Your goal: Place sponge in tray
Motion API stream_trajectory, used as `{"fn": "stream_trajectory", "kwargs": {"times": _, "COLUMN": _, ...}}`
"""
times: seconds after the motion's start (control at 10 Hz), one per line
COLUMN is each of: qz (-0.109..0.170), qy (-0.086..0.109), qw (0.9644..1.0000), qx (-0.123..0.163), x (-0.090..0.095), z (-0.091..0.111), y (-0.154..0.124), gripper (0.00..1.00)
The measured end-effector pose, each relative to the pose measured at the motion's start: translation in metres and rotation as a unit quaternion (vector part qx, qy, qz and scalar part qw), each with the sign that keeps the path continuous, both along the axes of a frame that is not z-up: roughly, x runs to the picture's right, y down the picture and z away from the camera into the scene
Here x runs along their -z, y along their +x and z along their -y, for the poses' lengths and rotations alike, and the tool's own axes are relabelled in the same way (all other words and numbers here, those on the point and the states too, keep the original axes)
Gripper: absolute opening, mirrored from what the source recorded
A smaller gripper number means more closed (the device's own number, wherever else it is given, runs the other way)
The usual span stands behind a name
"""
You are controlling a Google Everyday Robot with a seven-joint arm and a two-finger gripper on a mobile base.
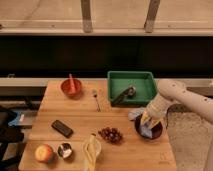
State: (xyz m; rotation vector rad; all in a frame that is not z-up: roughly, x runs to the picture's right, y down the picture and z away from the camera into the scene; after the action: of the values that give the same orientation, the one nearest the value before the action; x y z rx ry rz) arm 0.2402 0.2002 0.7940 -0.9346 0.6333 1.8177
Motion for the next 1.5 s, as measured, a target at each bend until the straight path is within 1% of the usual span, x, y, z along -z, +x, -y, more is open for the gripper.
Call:
{"fn": "stream_trajectory", "kwargs": {"times": 0.2, "qz": 0.002, "qy": 0.004, "qw": 1.0000, "qx": 0.004, "x": 0.004, "z": 0.004, "y": -0.002, "gripper": 0.02}}
{"fn": "stream_trajectory", "kwargs": {"times": 0.3, "qz": 0.000, "qy": 0.009, "qw": 0.9999, "qx": 0.006, "x": 0.007, "z": 0.009, "y": -0.003, "gripper": 0.02}}
{"fn": "stream_trajectory", "kwargs": {"times": 0.5, "qz": -0.006, "qy": 0.020, "qw": 0.9997, "qx": 0.014, "x": 0.017, "z": 0.022, "y": -0.004, "gripper": 0.02}}
{"fn": "stream_trajectory", "kwargs": {"times": 0.6, "qz": -0.007, "qy": 0.023, "qw": 0.9995, "qx": 0.018, "x": 0.019, "z": 0.025, "y": -0.006, "gripper": 0.02}}
{"fn": "stream_trajectory", "kwargs": {"times": 0.8, "qz": -0.009, "qy": 0.039, "qw": 0.9988, "qx": 0.028, "x": 0.027, "z": 0.042, "y": -0.012, "gripper": 0.02}}
{"fn": "stream_trajectory", "kwargs": {"times": 1.0, "qz": -0.018, "qy": 0.059, "qw": 0.9974, "qx": 0.039, "x": 0.037, "z": 0.062, "y": -0.015, "gripper": 0.02}}
{"fn": "stream_trajectory", "kwargs": {"times": 1.2, "qz": -0.031, "qy": 0.085, "qw": 0.9945, "qx": 0.053, "x": 0.041, "z": 0.093, "y": -0.021, "gripper": 0.02}}
{"fn": "stream_trajectory", "kwargs": {"times": 1.4, "qz": -0.044, "qy": 0.108, "qw": 0.9911, "qx": 0.065, "x": 0.030, "z": 0.127, "y": -0.022, "gripper": 0.02}}
{"fn": "stream_trajectory", "kwargs": {"times": 1.5, "qz": -0.049, "qy": 0.115, "qw": 0.9897, "qx": 0.071, "x": 0.020, "z": 0.142, "y": -0.021, "gripper": 0.02}}
